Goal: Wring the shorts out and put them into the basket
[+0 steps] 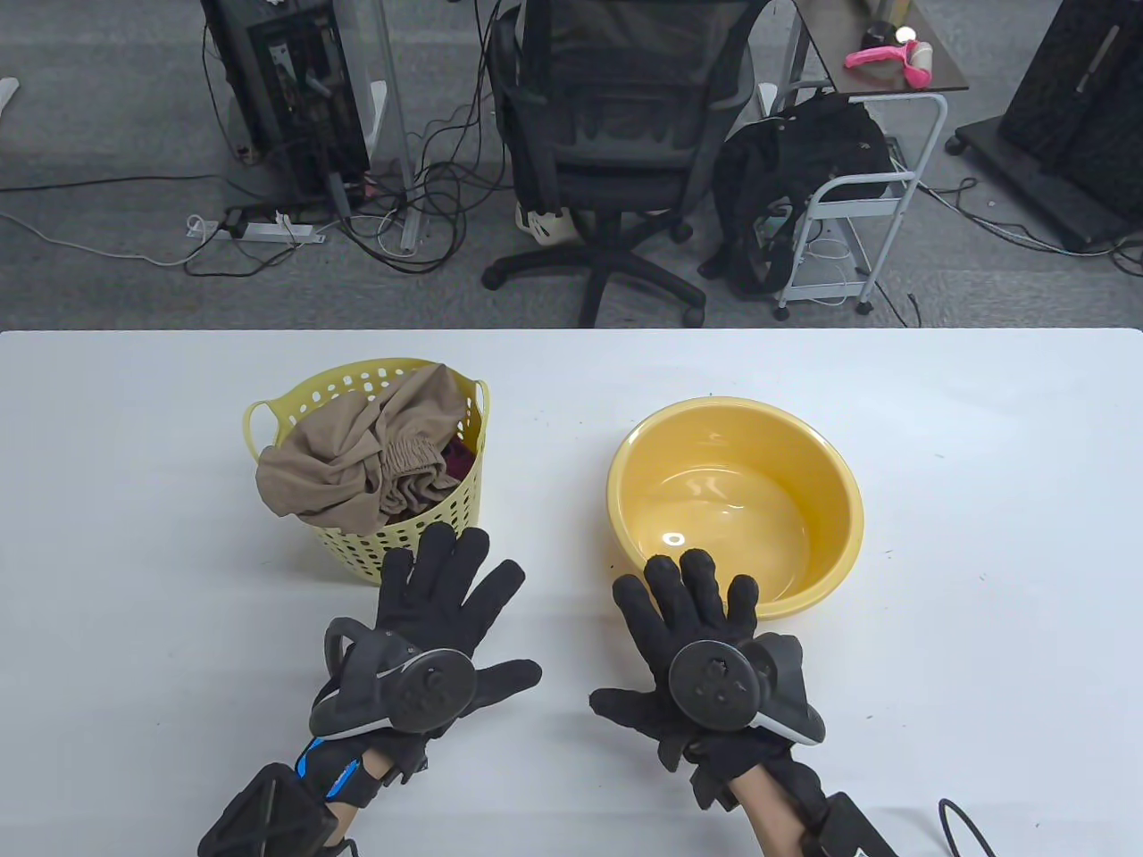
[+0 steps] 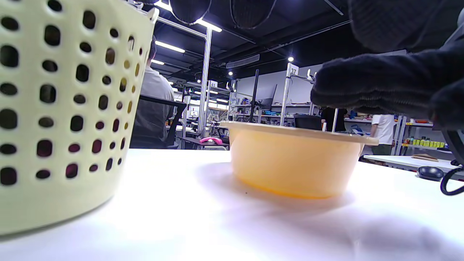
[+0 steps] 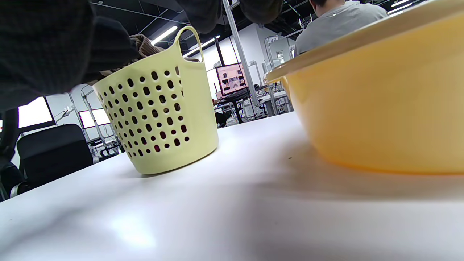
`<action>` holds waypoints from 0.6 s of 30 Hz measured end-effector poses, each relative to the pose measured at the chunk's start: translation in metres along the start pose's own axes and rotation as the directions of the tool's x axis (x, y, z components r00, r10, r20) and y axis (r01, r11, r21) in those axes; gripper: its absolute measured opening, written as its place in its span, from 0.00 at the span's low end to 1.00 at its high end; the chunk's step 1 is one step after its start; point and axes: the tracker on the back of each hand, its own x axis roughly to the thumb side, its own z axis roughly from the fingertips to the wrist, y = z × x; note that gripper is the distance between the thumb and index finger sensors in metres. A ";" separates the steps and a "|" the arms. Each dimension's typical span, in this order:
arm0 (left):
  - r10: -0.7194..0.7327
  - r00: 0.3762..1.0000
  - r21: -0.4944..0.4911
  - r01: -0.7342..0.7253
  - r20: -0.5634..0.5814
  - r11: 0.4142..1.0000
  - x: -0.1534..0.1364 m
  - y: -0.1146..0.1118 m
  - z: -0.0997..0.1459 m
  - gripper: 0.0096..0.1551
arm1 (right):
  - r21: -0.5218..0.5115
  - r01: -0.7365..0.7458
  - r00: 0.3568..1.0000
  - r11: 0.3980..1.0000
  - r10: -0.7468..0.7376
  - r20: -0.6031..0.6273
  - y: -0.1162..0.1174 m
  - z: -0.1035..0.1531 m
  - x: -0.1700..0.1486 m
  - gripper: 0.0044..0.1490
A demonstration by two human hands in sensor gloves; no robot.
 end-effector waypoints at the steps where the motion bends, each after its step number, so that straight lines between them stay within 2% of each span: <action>1: 0.002 1.000 -0.008 -0.002 -0.002 1.000 -0.001 -0.005 0.001 0.56 | 0.003 -0.001 1.000 1.000 0.001 -0.002 0.000 0.000 0.000 0.69; 7: 0.020 1.000 -0.064 -0.021 -0.011 0.998 -0.006 -0.026 0.004 0.56 | 0.017 -0.004 1.000 1.000 0.005 -0.005 0.001 0.000 0.000 0.69; 18: 0.004 1.000 -0.055 -0.005 -0.019 0.998 -0.012 -0.025 0.005 0.55 | 0.020 -0.013 1.000 1.000 0.013 -0.001 0.001 -0.001 0.002 0.69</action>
